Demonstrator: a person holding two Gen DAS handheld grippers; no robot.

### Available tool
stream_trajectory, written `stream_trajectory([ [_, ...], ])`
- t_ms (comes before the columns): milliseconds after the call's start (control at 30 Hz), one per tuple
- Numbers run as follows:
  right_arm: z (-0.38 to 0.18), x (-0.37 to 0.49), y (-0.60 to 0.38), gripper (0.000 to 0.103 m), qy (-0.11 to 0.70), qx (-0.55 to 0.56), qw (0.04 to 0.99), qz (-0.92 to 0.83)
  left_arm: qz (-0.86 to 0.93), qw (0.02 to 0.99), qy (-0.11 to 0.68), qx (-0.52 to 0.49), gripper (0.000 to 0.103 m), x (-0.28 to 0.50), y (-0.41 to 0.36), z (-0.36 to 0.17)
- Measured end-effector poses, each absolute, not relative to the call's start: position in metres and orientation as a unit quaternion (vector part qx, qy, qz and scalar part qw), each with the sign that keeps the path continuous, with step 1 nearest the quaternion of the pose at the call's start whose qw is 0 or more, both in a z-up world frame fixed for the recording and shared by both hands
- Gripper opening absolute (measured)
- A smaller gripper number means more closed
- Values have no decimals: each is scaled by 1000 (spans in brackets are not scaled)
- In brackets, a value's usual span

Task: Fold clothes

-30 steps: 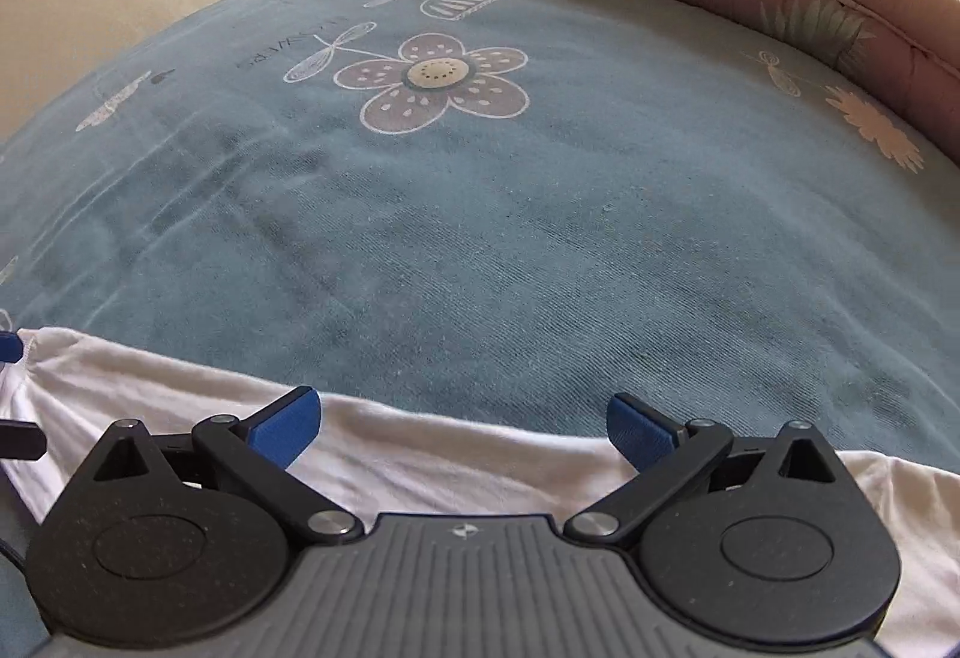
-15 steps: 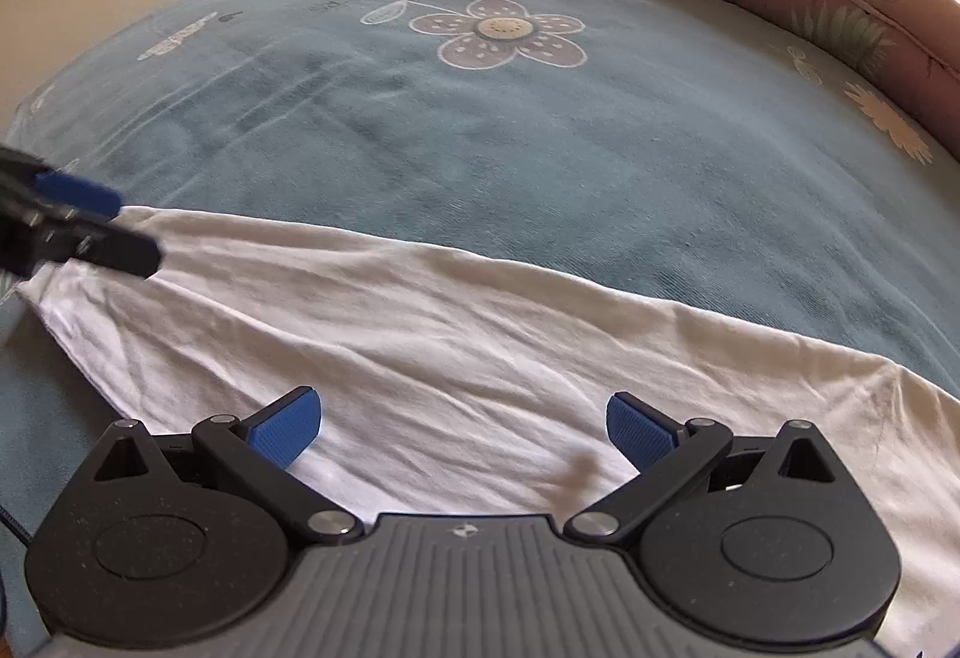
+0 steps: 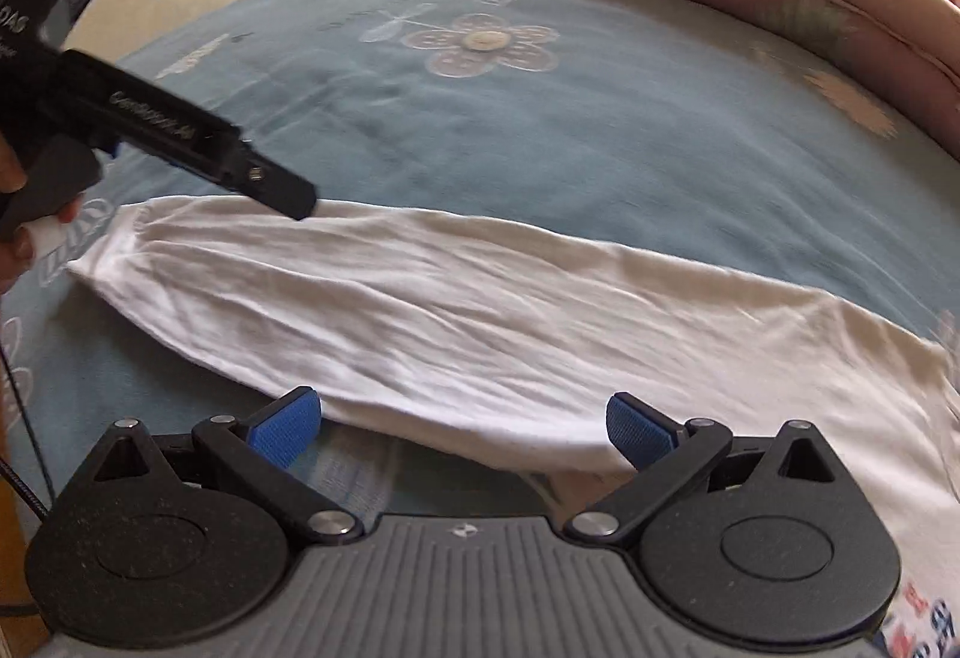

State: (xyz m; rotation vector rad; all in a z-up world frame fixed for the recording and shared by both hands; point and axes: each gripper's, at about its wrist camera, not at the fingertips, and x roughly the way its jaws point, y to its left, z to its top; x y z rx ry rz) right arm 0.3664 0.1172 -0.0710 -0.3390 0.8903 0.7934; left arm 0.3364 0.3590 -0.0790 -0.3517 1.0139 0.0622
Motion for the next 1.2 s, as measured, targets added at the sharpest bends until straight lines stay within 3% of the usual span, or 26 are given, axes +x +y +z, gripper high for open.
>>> stream_trajectory([
  [333,-104,373,93,103,501,-59,792,343,9,859,484,-166,91,342,315,-76],
  [600,-87,369,55,103,478,-47,820,313,21,864,480,-151,91,336,301,-56],
  [833,-98,368,63,103,514,17,755,406,29,873,466,-143,91,335,269,-40],
  [1200,-81,371,-78,103,474,-99,814,322,-46,872,476,-104,91,354,168,-34],
])
